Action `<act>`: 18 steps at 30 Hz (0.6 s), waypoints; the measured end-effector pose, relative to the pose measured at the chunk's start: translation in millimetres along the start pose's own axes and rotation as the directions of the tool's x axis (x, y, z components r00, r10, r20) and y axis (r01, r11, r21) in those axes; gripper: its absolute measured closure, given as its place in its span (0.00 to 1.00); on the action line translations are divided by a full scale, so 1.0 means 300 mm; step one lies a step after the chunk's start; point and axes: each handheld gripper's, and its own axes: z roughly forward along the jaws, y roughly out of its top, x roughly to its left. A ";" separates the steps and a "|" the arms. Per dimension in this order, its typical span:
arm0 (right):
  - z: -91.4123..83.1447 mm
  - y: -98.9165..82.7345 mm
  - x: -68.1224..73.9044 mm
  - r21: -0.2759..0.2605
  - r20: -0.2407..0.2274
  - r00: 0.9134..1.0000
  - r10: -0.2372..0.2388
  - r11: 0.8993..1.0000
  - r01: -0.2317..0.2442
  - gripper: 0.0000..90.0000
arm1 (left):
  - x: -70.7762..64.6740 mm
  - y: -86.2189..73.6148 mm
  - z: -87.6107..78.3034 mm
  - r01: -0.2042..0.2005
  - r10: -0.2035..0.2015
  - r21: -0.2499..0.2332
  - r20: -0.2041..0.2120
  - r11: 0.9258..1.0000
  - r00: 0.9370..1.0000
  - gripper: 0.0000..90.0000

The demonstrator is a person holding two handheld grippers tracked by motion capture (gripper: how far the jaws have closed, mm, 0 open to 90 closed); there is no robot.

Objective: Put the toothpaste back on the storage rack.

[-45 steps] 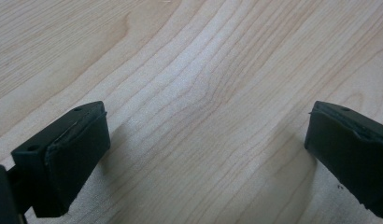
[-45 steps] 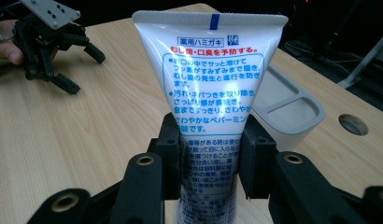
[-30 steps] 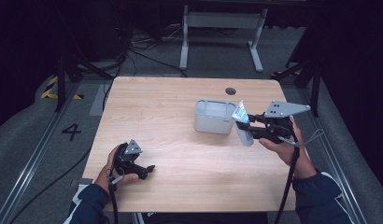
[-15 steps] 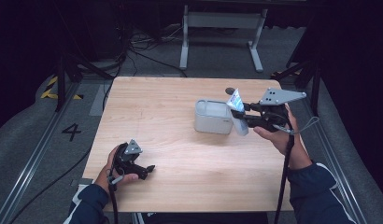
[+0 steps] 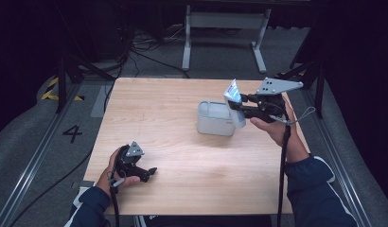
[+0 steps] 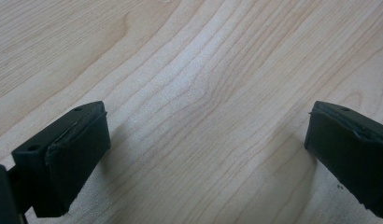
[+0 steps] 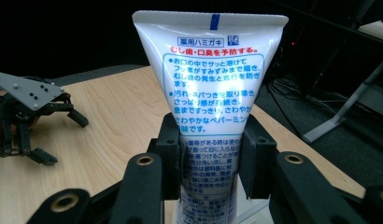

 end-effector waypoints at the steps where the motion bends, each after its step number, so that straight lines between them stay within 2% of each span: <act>1: 0.006 0.005 -0.001 -0.002 0.000 1.000 -0.003 1.000 0.003 0.74 | 0.000 0.000 0.000 0.000 0.000 0.000 0.000 1.000 1.000 0.01; 18: 0.103 0.038 -0.019 -0.020 -0.004 1.000 0.009 1.000 -0.009 0.74 | 0.000 0.000 0.000 0.000 0.000 0.000 0.000 1.000 1.000 0.01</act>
